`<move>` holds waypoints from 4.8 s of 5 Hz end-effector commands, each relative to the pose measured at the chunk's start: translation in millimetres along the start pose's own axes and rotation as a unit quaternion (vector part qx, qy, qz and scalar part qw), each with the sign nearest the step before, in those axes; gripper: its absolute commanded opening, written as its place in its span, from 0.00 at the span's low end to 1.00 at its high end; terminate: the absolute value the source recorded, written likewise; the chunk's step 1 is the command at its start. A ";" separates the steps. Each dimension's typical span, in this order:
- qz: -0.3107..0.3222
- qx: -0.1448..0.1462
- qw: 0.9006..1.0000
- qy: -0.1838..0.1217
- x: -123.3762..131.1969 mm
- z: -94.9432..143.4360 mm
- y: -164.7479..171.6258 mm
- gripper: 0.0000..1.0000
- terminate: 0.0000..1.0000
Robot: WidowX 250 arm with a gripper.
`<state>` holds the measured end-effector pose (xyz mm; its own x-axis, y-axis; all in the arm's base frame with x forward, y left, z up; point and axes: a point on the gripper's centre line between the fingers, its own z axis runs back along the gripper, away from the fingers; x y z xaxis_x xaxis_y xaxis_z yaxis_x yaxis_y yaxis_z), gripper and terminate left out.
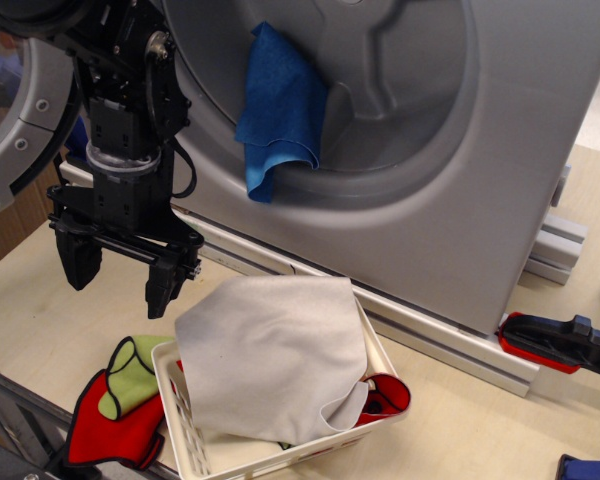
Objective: Take clothes out of laundry machine
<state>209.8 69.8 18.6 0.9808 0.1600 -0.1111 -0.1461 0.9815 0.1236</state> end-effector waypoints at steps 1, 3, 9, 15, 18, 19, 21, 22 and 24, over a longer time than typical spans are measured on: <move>0.000 0.000 1.000 0.000 0.0 0.0 0.0 1.00 0.00; 0.020 0.033 0.988 -0.147 38.8 52.3 -1.9 1.00 0.00; 0.019 -0.077 0.947 -0.312 166.4 118.7 -34.3 1.00 0.00; 0.056 0.008 0.980 -0.193 168.0 71.2 -45.9 0.00 0.00; 0.083 0.010 0.981 -0.175 91.3 103.8 -30.9 0.00 0.00; 0.071 -0.005 0.986 -0.153 65.6 92.9 -46.9 0.00 0.00; -0.035 -0.051 0.991 -0.115 28.3 46.4 -106.0 0.00 0.00; -0.075 -0.052 0.992 -0.084 21.0 10.4 -120.6 0.00 0.00; -0.092 -0.048 0.995 -0.006 14.1 -29.5 -124.5 0.00 0.00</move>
<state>239.9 -50.6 -44.5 0.9901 -0.0203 -0.1387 0.0225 0.9996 0.0143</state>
